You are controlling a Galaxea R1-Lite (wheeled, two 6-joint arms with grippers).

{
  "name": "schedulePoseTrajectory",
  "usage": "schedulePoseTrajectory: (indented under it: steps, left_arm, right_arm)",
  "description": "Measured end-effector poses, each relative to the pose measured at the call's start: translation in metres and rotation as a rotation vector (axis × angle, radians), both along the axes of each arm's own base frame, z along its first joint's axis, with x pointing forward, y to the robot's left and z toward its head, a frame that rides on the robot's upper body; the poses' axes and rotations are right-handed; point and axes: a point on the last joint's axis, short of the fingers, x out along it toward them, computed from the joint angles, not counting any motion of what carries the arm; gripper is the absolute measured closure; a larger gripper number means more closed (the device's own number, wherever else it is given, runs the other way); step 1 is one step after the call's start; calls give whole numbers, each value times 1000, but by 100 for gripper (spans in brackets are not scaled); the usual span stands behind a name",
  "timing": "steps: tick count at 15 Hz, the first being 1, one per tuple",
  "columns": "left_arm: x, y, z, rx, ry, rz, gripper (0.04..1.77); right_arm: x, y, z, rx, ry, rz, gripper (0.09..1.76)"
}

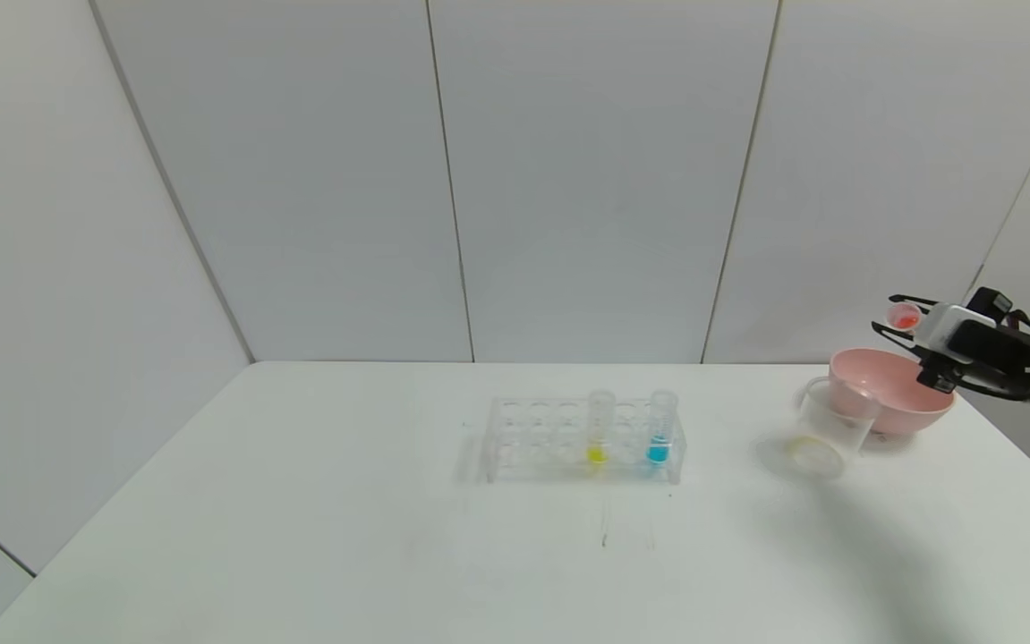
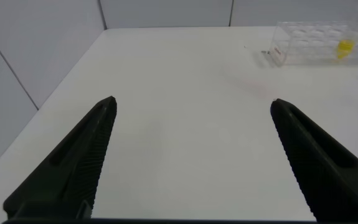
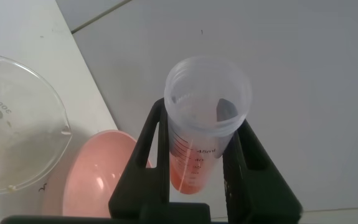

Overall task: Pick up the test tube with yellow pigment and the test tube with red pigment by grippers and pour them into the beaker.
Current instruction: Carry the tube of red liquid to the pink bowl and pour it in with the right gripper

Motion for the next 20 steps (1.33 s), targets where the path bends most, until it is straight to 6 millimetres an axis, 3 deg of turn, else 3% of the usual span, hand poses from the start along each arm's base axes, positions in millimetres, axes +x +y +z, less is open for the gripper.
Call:
schedulePoseTrajectory:
  steps: [20]
  left_arm:
    - [0, 0, 0, 0, 0, 0, 5]
  right_arm:
    - [1, -11, -11, -32, -22, 89, 130]
